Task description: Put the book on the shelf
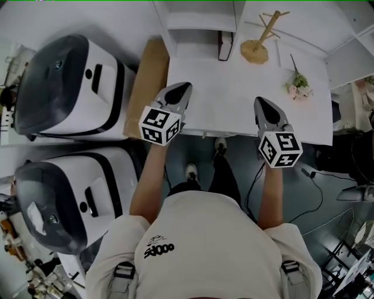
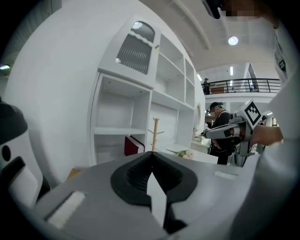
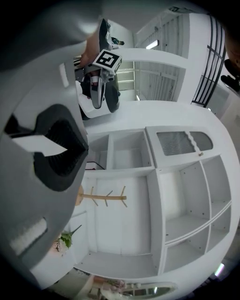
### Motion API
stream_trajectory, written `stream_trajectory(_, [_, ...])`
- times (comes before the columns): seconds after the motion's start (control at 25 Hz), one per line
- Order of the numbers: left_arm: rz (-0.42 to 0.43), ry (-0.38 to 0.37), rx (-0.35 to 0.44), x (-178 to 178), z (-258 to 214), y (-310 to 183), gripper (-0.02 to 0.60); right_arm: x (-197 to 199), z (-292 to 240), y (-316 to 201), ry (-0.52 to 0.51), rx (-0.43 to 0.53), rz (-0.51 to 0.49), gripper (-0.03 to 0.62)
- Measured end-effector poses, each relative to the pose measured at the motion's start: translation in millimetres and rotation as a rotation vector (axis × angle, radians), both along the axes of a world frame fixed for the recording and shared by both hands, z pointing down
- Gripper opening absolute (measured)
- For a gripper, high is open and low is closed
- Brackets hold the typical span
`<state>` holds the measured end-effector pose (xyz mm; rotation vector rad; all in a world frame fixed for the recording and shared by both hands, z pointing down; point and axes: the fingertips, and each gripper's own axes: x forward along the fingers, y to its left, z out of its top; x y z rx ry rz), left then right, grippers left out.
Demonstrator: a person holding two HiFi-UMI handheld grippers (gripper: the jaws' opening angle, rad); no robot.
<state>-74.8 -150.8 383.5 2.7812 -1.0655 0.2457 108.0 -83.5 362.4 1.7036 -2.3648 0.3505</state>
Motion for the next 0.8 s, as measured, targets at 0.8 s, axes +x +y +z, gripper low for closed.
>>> stream_trajectory(0.8, [0.075, 0.041, 0.342, -37, -143, 91, 0.017, -85, -121, 68, 0.127, 0.281, -0.093, 0.002])
